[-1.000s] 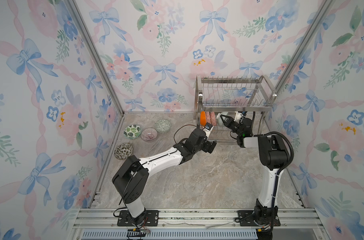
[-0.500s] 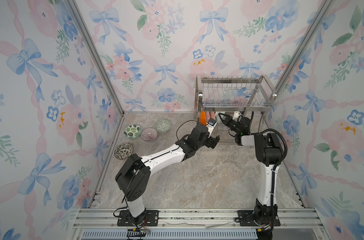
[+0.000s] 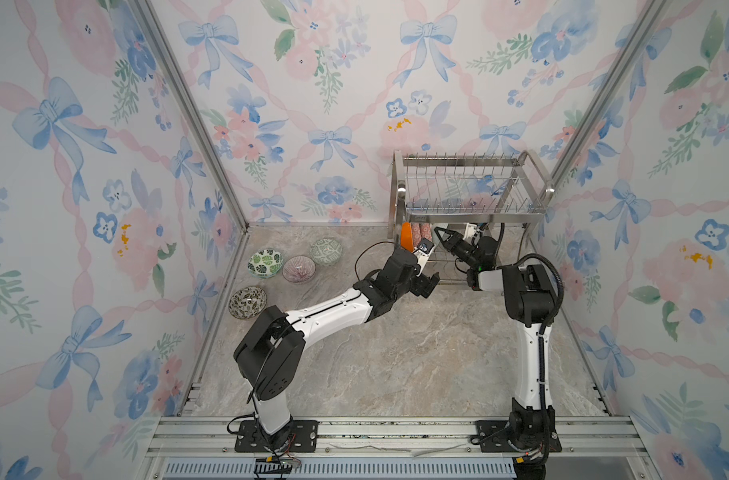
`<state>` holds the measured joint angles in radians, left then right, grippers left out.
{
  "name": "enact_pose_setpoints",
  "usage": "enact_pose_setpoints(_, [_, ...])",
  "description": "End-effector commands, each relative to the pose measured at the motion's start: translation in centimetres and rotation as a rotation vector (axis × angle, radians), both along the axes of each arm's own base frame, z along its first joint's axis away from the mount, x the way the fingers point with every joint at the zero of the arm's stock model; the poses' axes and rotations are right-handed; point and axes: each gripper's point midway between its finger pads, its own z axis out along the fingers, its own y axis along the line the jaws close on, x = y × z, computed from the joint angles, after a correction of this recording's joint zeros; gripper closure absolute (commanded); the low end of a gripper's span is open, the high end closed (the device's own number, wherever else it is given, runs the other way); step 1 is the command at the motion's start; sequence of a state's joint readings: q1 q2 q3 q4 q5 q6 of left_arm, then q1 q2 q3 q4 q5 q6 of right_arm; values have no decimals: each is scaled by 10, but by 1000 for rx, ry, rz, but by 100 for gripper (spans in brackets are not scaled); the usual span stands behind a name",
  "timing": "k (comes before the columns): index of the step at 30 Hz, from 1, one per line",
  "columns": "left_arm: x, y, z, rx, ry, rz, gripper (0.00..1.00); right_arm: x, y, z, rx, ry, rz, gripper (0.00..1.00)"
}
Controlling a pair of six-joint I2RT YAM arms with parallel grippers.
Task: Load the bowls into the dish rack
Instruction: 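Push the mint-spiral bowl upright beside the black-leaf bowl with the right gripper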
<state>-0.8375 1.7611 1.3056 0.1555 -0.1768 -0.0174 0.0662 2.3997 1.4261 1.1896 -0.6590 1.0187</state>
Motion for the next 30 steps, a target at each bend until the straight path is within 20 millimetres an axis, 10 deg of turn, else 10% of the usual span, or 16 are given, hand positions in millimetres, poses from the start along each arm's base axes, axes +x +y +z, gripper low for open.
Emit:
enact_pose_setpoints(1, [6,1,-3,25,-12,9,2,-1,1,36,-1,-146,15,100])
enact_pose_setpoints(30, [2,5,-6,4,31,25,2,-16,12,15,-204,-62,47,93])
